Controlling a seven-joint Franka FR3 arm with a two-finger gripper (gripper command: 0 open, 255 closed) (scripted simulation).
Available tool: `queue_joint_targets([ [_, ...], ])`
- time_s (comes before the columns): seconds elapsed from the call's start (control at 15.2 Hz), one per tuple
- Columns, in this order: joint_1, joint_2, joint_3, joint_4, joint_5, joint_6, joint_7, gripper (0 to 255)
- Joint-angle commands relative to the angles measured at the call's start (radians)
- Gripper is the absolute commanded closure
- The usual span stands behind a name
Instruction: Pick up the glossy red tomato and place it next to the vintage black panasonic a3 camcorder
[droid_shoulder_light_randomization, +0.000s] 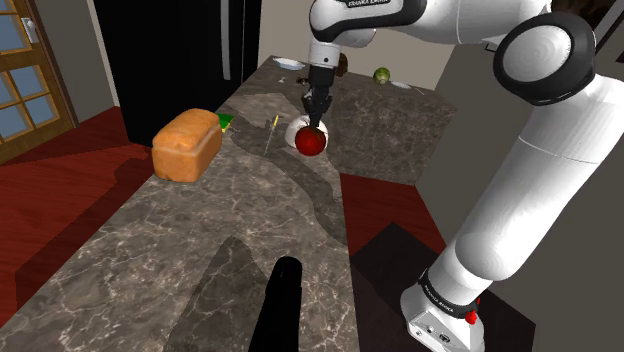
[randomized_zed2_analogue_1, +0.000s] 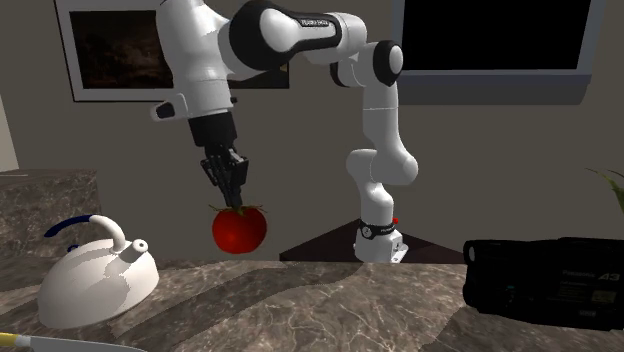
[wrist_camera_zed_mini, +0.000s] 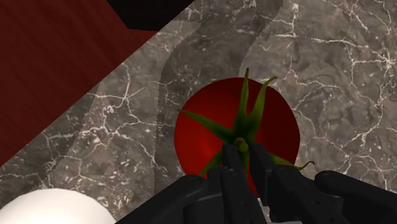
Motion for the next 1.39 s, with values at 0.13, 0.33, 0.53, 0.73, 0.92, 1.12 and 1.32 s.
queue_joint_targets([
  [0.13, 0.000, -0.004, 0.000, 0.049, 0.000, -0.053, 0.005, 255],
  [0.33, 0.000, -0.004, 0.000, 0.090, -0.001, -0.093, 0.008, 255],
  [0.53, 0.000, -0.001, 0.000, 0.134, -0.001, -0.134, 0.011, 255],
  [0.73, -0.001, 0.004, 0.000, 0.181, -0.001, -0.176, 0.014, 255],
  [0.92, -0.001, 0.011, 0.000, 0.231, 0.000, -0.219, 0.017, 255],
  [1.12, -0.002, 0.021, -0.001, 0.284, 0.000, -0.262, 0.020, 255],
  [1.32, 0.010, 0.008, 0.009, 0.291, 0.003, -0.281, 0.042, 255],
])
